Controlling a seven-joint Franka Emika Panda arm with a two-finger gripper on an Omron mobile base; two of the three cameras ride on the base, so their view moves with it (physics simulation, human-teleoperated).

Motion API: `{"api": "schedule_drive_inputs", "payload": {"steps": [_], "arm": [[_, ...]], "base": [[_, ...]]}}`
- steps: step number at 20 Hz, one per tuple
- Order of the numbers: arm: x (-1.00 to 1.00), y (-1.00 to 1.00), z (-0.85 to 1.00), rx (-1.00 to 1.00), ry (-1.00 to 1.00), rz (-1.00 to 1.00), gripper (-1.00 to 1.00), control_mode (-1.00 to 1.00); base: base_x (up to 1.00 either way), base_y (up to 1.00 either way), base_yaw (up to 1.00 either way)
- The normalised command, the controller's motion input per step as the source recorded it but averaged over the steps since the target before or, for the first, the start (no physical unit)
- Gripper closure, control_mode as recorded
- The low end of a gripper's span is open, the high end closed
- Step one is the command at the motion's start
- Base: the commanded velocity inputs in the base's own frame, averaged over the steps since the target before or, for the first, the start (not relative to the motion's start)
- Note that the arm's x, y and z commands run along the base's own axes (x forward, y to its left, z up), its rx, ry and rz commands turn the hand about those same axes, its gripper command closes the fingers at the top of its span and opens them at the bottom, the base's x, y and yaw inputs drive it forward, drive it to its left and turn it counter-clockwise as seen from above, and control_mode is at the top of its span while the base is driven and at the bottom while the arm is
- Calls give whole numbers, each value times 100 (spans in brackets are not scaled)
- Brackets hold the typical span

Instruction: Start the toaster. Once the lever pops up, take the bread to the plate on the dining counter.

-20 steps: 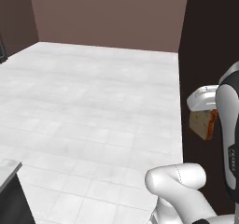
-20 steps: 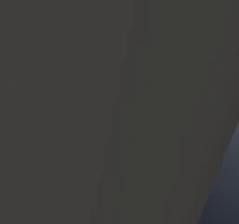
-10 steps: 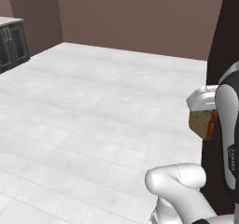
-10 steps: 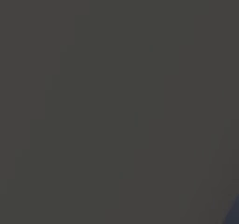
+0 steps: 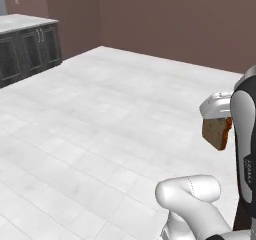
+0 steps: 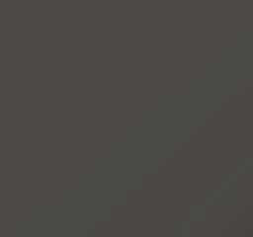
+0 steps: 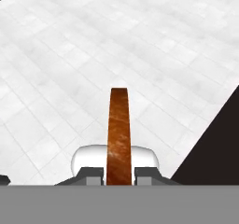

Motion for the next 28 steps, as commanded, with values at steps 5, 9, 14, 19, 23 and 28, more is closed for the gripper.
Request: {"api": "schedule_drive_inputs", "payload": {"steps": [5,9,14,19,23,28], "arm": [[0,0,0,0,0,0,100,100],[0,0,0,0,0,0,100,100],[0,0,0,0,0,0,100,100],[0,0,0,0,0,0,100,100],[0,0,0,0,0,0,100,100],[0,0,0,0,0,0,100,100]], "base": [[86,-39,37],[85,-37,40],[84,-28,41],[83,-18,46],[89,-19,51],[87,-22,54]]}}
